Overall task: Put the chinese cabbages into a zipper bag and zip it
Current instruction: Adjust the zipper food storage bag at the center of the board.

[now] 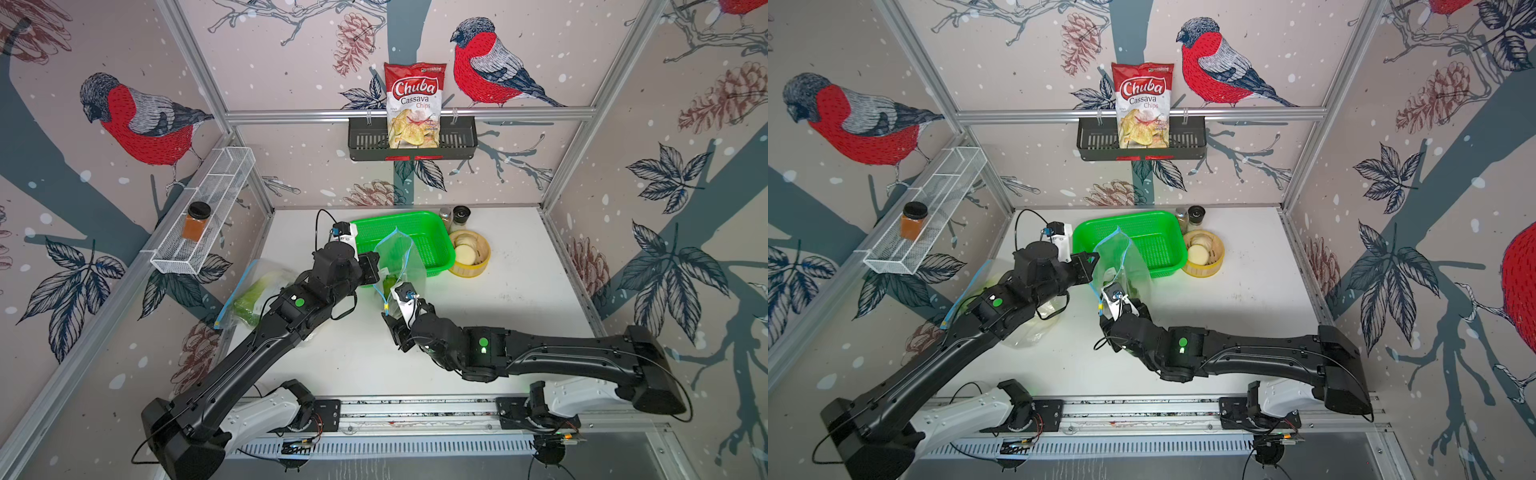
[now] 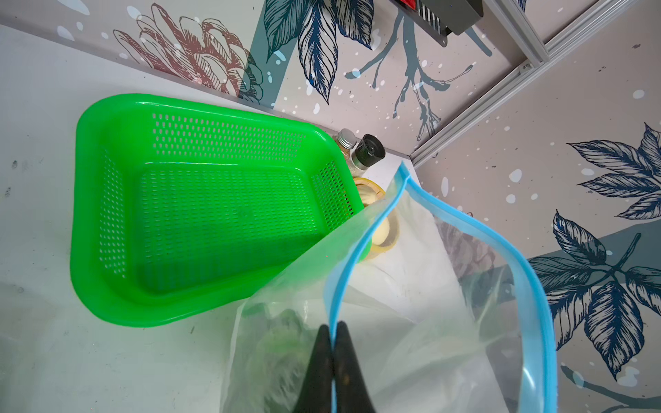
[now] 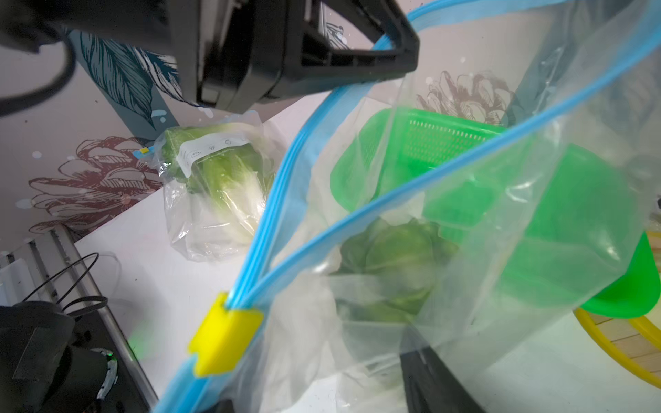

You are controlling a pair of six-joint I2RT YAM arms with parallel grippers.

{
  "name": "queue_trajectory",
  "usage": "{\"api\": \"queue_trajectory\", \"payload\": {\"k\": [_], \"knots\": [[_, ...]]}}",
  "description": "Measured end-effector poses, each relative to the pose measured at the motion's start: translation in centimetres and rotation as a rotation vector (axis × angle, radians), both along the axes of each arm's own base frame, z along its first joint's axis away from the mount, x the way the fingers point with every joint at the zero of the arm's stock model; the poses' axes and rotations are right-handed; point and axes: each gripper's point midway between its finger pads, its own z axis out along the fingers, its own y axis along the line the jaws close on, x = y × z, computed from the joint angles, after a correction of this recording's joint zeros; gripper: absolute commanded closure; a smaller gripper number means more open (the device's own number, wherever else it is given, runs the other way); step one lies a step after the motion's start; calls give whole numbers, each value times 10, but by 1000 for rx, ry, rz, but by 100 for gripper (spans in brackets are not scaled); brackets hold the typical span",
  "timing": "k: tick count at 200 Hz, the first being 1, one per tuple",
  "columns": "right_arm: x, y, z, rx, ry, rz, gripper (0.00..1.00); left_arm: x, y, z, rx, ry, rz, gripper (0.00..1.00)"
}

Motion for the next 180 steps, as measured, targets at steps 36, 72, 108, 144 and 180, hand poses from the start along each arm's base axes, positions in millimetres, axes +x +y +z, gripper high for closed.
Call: {"api": "queue_trajectory", "payload": {"k": [36, 72, 108, 144, 180], "knots": [[7, 1, 3, 10, -14, -10, 71, 0, 1, 0, 2, -2, 2, 100], [7, 0, 11, 27, -28, -5, 85, 3, 1, -1, 9, -9, 9, 100], [7, -4, 15, 23, -41, 14, 100, 7, 0, -4, 24, -9, 17, 100], [8, -9, 25, 4, -83, 56, 100, 5, 2, -4, 13, -23, 18, 100], [13, -21, 48, -4, -134, 127, 100, 1, 8, 17, -10, -86, 26, 60]]}}
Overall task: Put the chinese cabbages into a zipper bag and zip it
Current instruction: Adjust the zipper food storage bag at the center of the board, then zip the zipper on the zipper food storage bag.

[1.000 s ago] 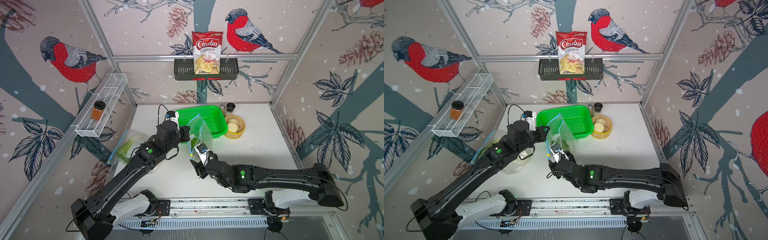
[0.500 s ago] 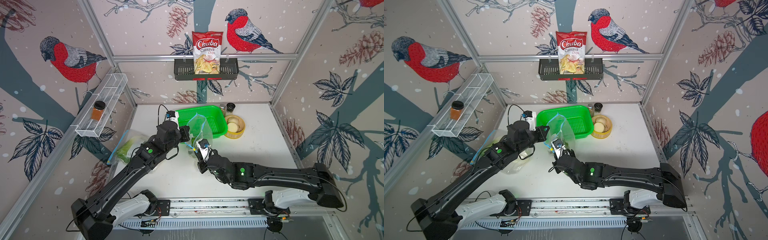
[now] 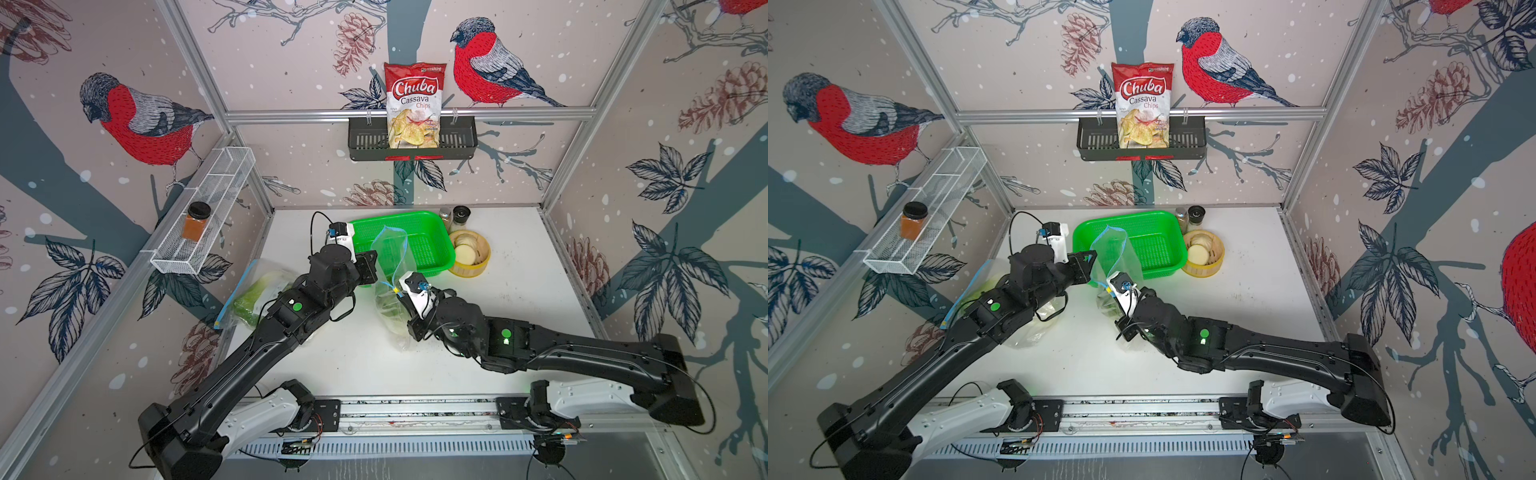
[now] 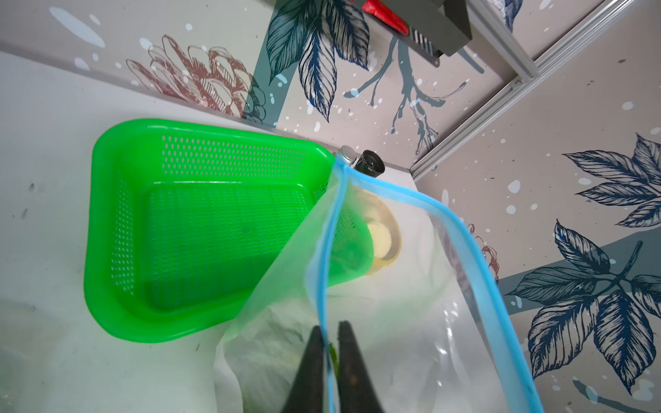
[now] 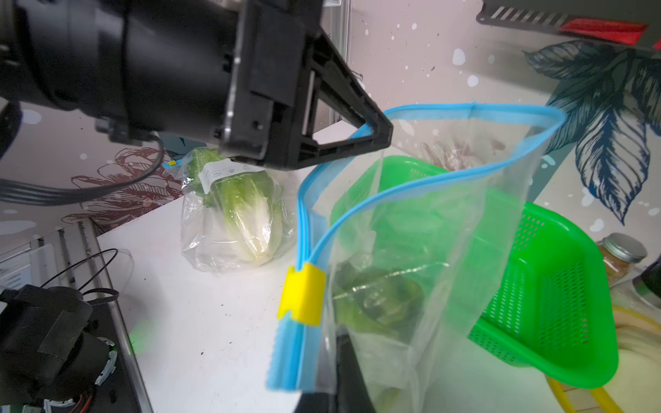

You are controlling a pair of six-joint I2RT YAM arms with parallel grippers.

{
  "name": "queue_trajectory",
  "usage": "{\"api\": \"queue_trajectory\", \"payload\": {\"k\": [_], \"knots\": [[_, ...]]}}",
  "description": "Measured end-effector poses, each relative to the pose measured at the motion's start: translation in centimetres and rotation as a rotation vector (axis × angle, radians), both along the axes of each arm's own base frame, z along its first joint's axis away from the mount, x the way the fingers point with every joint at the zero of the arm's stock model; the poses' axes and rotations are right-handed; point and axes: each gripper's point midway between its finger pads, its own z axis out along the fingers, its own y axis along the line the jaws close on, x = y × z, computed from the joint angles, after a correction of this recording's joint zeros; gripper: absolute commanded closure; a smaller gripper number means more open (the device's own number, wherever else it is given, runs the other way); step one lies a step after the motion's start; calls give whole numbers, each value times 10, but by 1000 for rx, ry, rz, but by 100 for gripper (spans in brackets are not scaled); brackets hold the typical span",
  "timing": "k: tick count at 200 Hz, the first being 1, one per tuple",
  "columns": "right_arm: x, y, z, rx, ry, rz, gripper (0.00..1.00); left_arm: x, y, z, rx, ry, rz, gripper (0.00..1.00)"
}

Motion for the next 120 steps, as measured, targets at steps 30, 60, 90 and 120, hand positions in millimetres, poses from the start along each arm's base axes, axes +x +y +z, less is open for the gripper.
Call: {"api": "queue_trajectory", "payload": {"k": [30, 60, 90, 120], "knots": [[-5, -5, 16, -35, -53, 102, 100, -1, 12, 31, 56, -118, 15, 51], [-1, -9, 33, -77, -110, 158, 100, -13, 30, 60, 175, -283, 9, 45], [5, -18, 44, -120, -132, 188, 100, -32, 26, 82, 288, -465, -106, 44], [9, -28, 61, -137, -157, 214, 100, -53, 7, 88, 385, -631, -289, 43]]}}
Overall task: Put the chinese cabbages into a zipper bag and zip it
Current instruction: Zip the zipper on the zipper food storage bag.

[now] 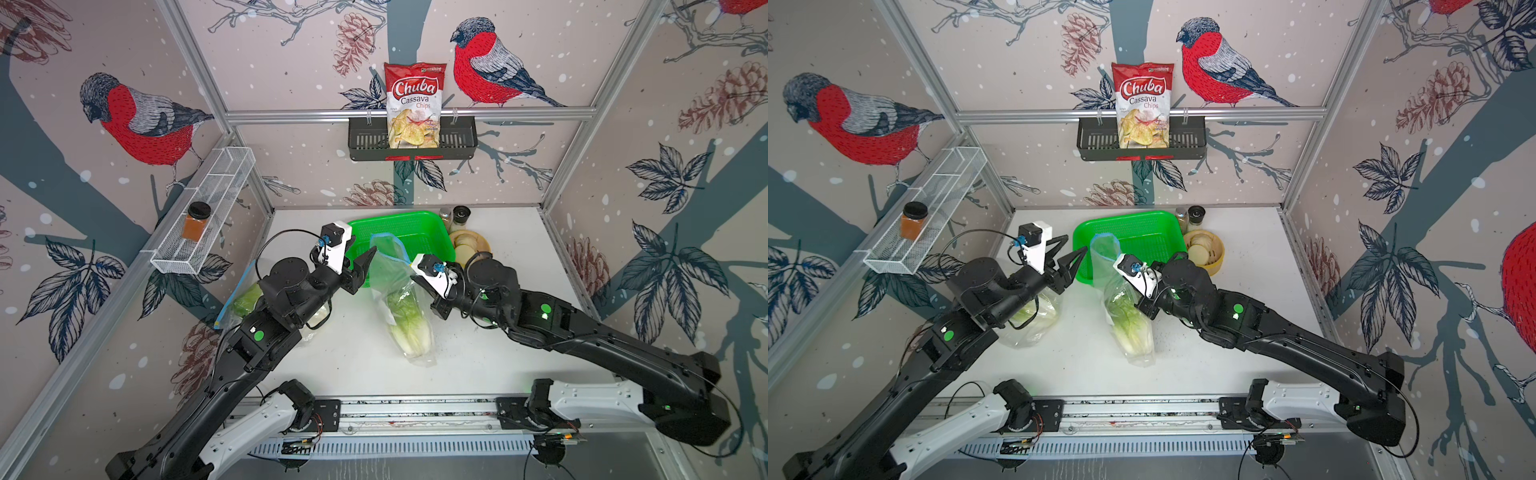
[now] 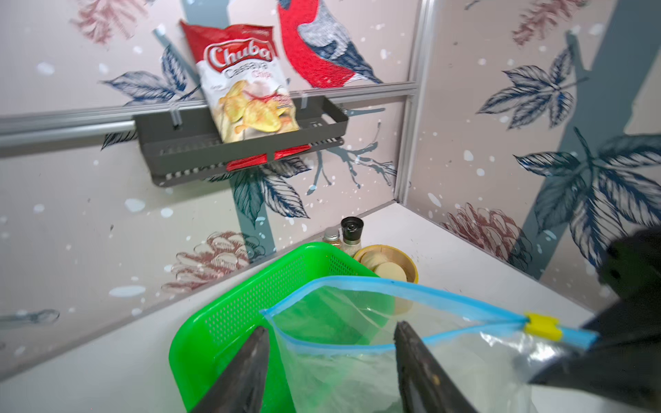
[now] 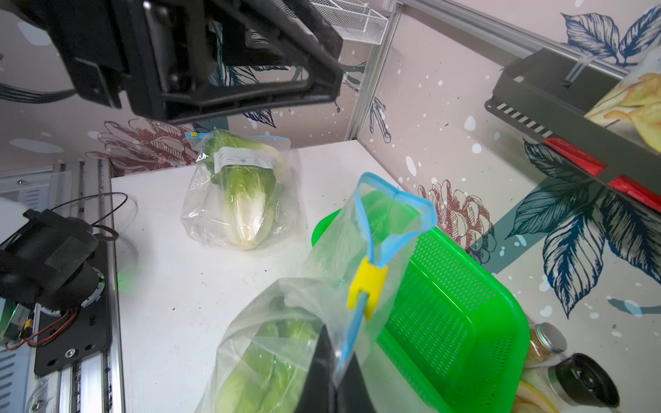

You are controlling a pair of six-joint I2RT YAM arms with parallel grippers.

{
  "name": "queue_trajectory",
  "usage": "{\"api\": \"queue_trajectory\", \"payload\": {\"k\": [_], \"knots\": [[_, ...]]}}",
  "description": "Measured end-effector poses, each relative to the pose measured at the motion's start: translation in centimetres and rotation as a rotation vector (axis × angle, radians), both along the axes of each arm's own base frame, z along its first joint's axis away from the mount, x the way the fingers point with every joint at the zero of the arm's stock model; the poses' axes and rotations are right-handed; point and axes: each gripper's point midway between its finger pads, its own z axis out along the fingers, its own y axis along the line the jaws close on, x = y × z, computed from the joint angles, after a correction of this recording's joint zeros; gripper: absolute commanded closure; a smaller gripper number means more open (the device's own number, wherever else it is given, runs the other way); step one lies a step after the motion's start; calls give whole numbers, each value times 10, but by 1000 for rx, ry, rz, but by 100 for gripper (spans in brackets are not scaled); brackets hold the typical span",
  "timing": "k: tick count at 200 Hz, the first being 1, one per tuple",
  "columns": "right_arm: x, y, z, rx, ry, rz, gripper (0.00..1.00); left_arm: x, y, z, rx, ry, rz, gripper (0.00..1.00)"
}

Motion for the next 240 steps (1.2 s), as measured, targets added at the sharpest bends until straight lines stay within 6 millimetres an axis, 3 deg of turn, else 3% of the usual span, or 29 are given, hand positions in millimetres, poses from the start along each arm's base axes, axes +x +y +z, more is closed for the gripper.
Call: {"api": "queue_trajectory", "payload": {"k": [29, 83, 142, 185, 202, 220, 240], "knots": [[8, -11, 7, -29, -19, -10, 100, -14, -25, 5, 94, -95, -172, 43], [4, -14, 3, -102, -2, 27, 100, -35, -61, 4, 191, -195, -435, 46], [1, -19, 0, -163, 15, 40, 100, -32, -92, -4, 272, -199, -611, 57], [-1, -20, -2, -187, 30, 44, 100, -34, -103, -23, 314, -157, -703, 63], [-1, -21, -2, -190, 32, 44, 100, -37, -104, -23, 319, -168, -724, 67], [-1, -21, -3, -193, 34, 45, 100, -40, -106, -23, 311, -167, -750, 77], [-1, -21, -4, -194, 34, 44, 100, -41, -108, -24, 309, -168, -769, 78]]}}
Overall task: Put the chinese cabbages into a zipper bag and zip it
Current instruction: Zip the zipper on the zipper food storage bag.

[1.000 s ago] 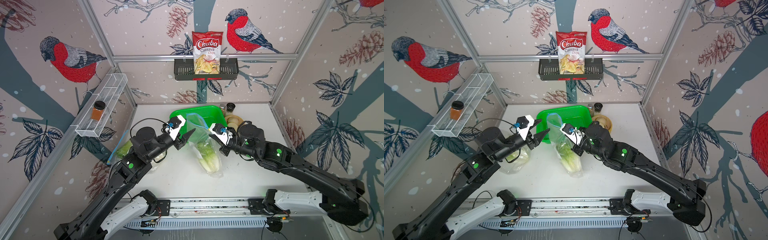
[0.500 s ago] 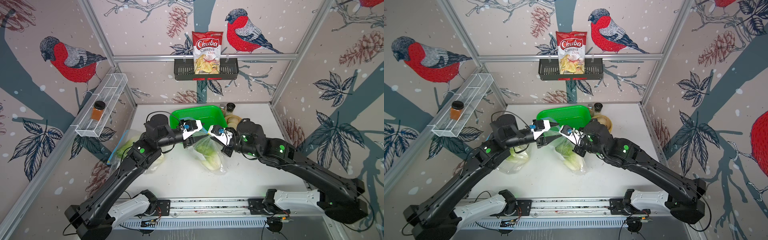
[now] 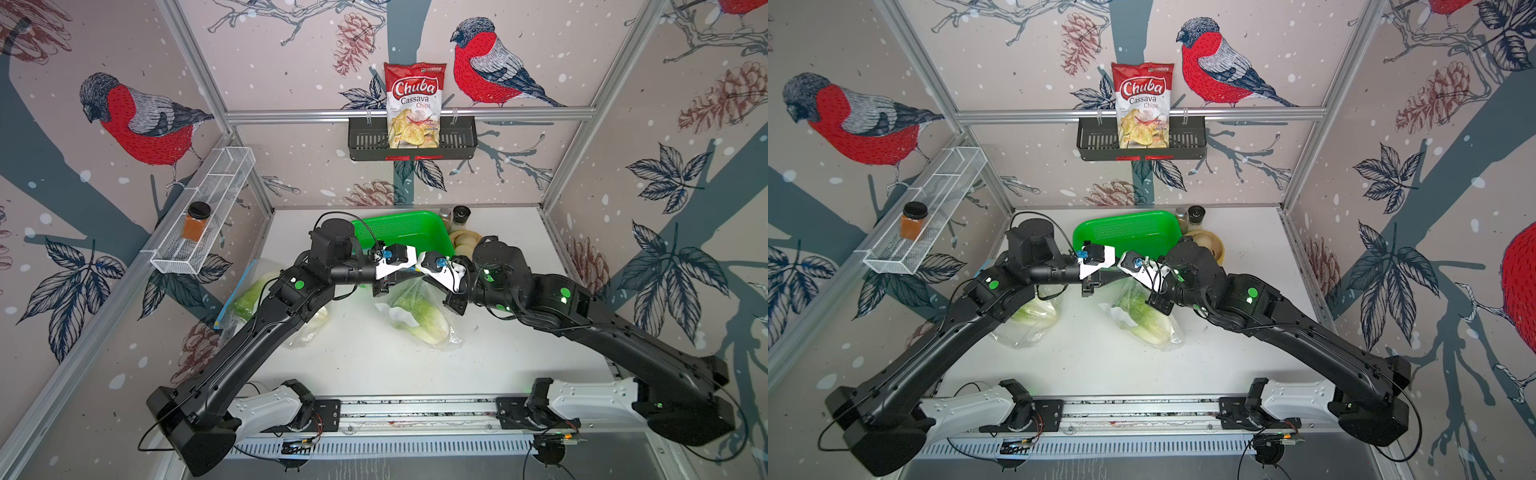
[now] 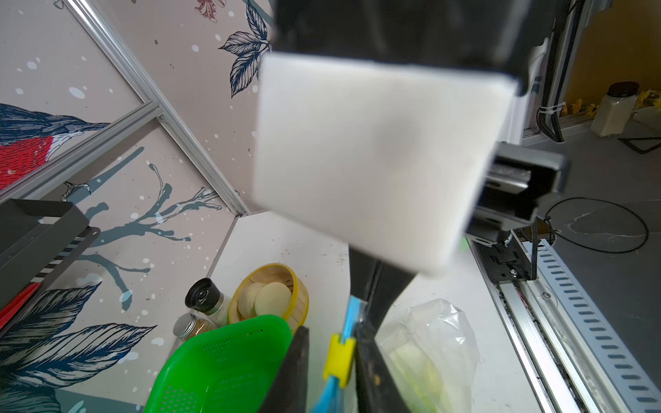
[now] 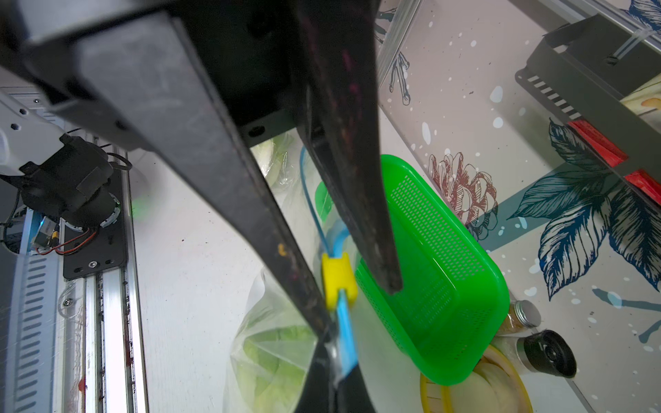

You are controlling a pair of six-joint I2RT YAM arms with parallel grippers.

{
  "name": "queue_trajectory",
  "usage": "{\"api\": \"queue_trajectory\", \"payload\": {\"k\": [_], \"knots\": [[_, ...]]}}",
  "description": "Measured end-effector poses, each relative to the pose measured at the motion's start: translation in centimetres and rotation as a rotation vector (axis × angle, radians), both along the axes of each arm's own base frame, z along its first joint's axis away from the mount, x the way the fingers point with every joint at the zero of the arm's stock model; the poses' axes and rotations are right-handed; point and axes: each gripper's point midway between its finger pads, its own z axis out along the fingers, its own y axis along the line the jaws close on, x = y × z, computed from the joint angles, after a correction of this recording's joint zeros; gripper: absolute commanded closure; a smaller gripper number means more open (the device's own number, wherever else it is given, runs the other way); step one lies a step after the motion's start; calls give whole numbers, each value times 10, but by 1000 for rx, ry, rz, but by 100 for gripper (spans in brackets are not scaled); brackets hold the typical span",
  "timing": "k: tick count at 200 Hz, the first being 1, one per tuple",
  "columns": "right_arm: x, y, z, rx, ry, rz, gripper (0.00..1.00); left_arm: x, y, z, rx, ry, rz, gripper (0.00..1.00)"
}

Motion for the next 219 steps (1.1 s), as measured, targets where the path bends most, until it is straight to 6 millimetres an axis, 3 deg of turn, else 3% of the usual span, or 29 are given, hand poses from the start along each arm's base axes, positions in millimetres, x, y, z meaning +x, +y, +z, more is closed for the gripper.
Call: {"api": "queue_trajectory", "payload": {"k": [42, 68, 92, 140, 171, 219], "knots": [[1, -4, 0, 3, -2, -8, 100, 0, -4, 0, 7, 13, -17, 88], [2, -6, 0, 7, -4, -13, 100, -2, -4, 1, 4, 11, -19, 100], [2, -8, 0, 17, -4, -14, 98, -4, -2, -1, 4, 13, -10, 100], [5, -9, 2, 44, 17, -28, 78, -5, 5, -4, 5, 23, 32, 100], [4, -5, 5, 61, 27, -9, 71, -8, 5, -3, 2, 25, 26, 100], [7, 4, 0, 57, 51, 13, 70, -9, 6, -2, 3, 24, 28, 100]]}}
